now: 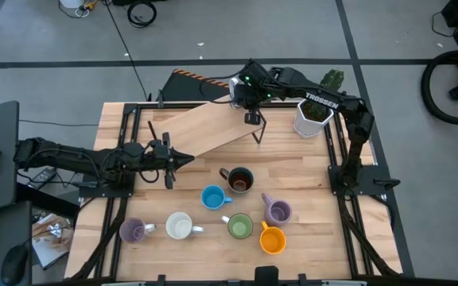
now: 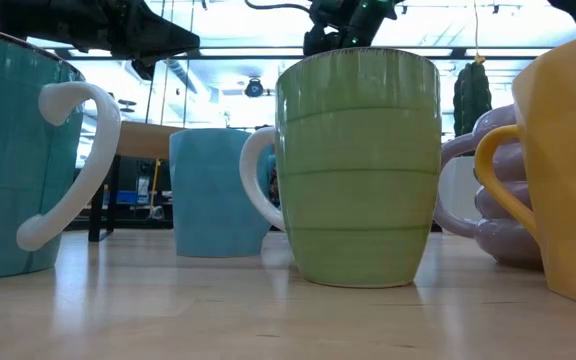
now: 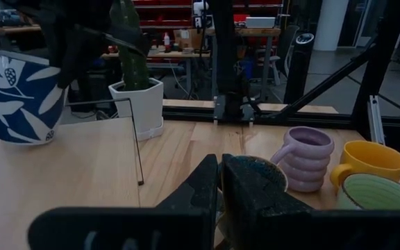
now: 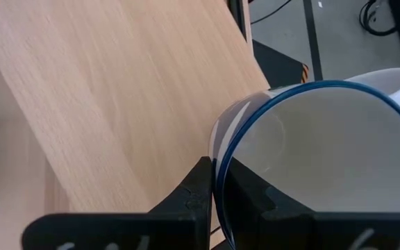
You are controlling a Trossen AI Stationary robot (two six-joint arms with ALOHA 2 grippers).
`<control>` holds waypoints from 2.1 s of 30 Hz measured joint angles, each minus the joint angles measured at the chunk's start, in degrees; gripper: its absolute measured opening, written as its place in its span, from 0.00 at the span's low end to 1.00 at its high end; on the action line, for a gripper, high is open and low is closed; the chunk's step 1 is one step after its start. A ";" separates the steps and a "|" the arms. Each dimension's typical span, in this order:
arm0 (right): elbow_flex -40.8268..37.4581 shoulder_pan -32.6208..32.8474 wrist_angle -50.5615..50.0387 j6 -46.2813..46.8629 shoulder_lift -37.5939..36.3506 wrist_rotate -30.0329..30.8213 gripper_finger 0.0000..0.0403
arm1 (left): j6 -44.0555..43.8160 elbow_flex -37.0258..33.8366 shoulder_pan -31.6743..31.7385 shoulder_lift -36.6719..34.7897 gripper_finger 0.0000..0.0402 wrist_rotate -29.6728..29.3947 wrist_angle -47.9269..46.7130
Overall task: Place coffee mugs
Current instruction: Put the pattern white mug on the shelf
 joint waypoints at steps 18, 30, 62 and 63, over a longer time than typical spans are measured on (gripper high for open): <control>-0.04 -0.04 -0.15 -0.19 0.26 -0.20 0.16 | 0.00 0.00 0.00 0.00 0.07 0.00 0.02; -0.08 0.15 1.78 -0.83 0.26 -0.17 0.26 | 0.00 0.00 -0.01 0.00 0.07 0.02 0.02; 2.01 1.94 6.67 3.62 -0.49 1.55 0.37 | -0.02 0.00 0.00 -0.02 0.07 0.02 0.00; 2.01 2.05 6.86 3.39 -0.94 1.53 0.37 | -0.02 0.00 0.00 0.00 0.07 0.02 0.00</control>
